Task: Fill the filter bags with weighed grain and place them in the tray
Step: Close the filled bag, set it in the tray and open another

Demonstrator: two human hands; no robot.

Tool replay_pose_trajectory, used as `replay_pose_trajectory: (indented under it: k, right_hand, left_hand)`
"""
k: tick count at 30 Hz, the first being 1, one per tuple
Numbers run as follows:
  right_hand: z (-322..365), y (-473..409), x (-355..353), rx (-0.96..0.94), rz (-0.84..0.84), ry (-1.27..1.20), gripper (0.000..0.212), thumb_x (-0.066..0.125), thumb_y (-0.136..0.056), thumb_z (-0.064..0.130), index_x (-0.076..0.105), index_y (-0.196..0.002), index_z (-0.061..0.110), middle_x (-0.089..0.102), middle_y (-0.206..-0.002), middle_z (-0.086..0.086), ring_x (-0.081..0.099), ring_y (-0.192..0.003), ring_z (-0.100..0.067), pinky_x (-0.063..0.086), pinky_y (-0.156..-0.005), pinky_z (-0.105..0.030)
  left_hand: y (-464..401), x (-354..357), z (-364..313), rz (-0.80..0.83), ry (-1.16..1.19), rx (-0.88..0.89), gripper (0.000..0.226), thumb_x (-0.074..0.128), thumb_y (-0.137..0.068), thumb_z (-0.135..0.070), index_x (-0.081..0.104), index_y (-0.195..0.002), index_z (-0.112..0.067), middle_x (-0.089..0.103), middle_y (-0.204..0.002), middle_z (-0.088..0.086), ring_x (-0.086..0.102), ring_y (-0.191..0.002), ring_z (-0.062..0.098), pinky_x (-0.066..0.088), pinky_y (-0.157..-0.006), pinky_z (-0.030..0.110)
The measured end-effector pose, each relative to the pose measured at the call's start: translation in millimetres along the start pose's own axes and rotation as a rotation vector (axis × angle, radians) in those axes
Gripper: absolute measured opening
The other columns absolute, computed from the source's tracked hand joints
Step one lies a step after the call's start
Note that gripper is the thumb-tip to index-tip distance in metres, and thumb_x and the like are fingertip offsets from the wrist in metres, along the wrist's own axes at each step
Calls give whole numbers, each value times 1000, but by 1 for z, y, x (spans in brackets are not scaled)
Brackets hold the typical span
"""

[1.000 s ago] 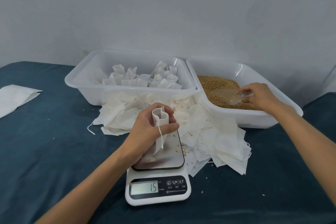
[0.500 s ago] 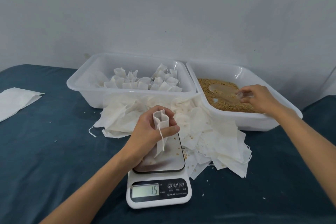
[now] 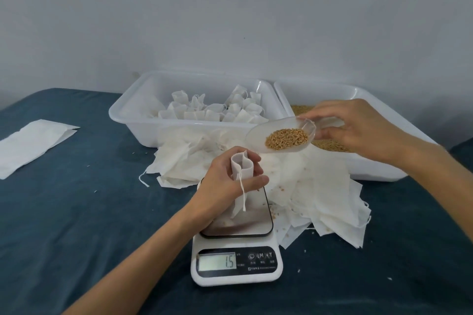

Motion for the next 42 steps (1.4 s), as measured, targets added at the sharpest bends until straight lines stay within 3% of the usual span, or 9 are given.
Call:
replay_pose_trajectory:
  k: [8,13,18,25,32,42]
  right_hand:
    - [18,-5,-4,-179,-19,248,45,74,-87,1,70,-128,19,68,-102,2,62,-92,-19,43,-86,-31]
    - [23,-6,-5,-280,-61,439,48,78,-82,-1,71,-127,14,69,-102,-5,63,-92,-31,40,-96,-46]
    - [31,-4,-7,-340,-121,543,50,81,-78,-3,72,-125,11,69,-102,-6,64,-90,-34,40,-96,-48]
    - [36,-4,-6,-383,-154,587,49,83,-75,-5,73,-121,8,69,-101,-8,65,-87,-36,41,-94,-50]
    - [36,-3,-4,-373,-147,588,50,79,-77,-10,73,-123,9,69,-102,-7,64,-88,-34,40,-96,-49]
    - [28,-2,-1,-357,-120,601,54,80,-76,-10,72,-125,13,68,-103,-3,63,-88,-31,38,-97,-44]
  left_hand:
    - [0,-1,2,-19,-6,-18,34,86,-84,-13,70,-114,-20,75,-97,4,74,-88,16,55,-77,20]
    - [0,1,5,-13,-38,-31,46,87,-77,-24,67,-118,-19,75,-100,3,73,-96,26,57,-92,40]
    - [0,4,4,23,-27,-30,43,86,-78,-24,66,-115,-17,73,-98,2,70,-90,20,54,-90,39]
    - [0,3,3,21,-40,-27,41,87,-77,-25,67,-112,-19,73,-99,1,70,-98,28,51,-102,55]
    - [1,4,4,35,13,-46,42,87,-76,-22,67,-114,-19,74,-96,-2,72,-88,16,57,-89,34]
    - [1,3,9,37,23,-80,39,87,-83,-16,68,-116,-21,76,-101,1,73,-86,16,58,-77,28]
Point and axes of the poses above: each hand's wrist, its own y-axis away from the middle knuckle, its own x-axis out of the palm, z = x × y, the point moved 6 cm from there along -y, towards the middle knuckle
